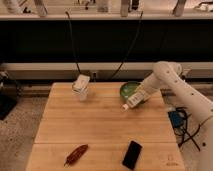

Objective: Place the bottle in the ceramic bowl

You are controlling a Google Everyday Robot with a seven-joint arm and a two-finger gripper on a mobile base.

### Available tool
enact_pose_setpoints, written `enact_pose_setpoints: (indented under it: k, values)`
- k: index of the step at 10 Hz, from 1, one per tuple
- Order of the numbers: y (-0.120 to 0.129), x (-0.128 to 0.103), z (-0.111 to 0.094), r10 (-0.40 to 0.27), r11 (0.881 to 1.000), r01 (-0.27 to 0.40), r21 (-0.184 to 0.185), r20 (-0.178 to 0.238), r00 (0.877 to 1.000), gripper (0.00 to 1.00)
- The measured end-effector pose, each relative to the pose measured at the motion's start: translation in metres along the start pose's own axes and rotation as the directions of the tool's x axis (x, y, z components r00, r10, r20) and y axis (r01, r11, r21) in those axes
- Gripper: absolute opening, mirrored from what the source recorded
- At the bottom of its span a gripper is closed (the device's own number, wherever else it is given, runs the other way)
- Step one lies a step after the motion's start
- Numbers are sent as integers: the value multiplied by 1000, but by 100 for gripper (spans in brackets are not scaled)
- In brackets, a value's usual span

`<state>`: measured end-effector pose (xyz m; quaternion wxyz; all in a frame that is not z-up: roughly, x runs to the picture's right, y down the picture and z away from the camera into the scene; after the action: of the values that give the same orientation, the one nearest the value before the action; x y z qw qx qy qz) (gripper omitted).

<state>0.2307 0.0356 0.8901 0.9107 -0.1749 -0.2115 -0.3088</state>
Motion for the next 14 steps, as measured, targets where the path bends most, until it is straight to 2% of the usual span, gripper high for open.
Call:
enact_pose_setpoints:
  k: [7,9,11,12,13,14]
  values:
    - [-6,11,14,51,999,-51,17,-45,998,6]
    - [-9,8,17,49,998,-49,29,-29,998,23]
    - [-11,4,18,34,999,-34,41,0,999,46]
    - [-11,3,19,30,999,-31,45,8,1000,54]
    - [-11,2,20,24,998,-25,50,17,1000,67]
    - [-11,1,20,19,998,-20,55,23,1000,75]
